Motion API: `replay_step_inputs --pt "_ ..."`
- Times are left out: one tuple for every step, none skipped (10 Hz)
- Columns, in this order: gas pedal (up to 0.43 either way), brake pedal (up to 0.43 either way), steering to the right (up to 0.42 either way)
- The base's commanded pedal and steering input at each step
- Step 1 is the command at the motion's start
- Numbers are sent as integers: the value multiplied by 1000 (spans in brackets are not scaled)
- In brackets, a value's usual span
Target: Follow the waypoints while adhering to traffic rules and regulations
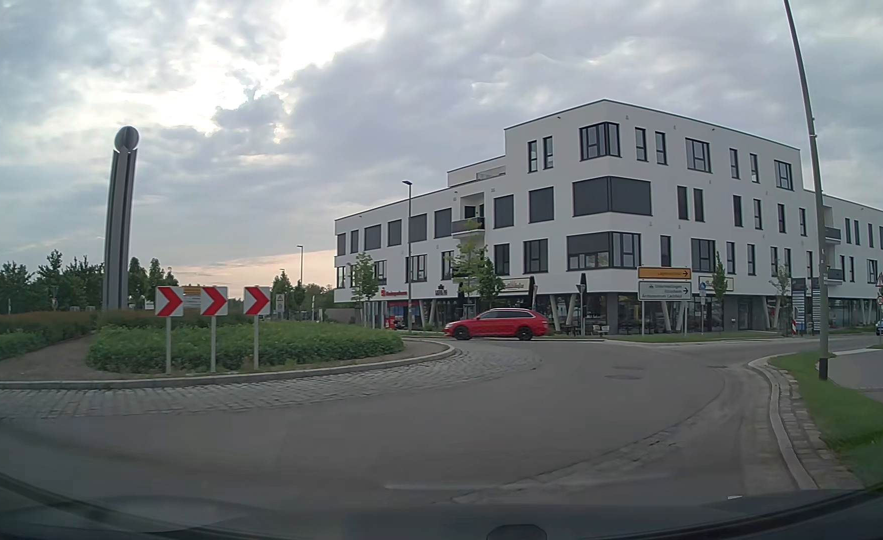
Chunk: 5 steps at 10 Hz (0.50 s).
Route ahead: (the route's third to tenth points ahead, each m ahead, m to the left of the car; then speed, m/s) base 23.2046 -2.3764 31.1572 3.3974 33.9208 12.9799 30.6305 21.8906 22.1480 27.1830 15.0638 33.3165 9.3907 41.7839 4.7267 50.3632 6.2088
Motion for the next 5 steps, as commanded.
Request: replay_step_inputs --pt "87 0 203" --pt "87 0 200" --pt "87 0 195" --pt "87 0 185" --pt "98 0 177"
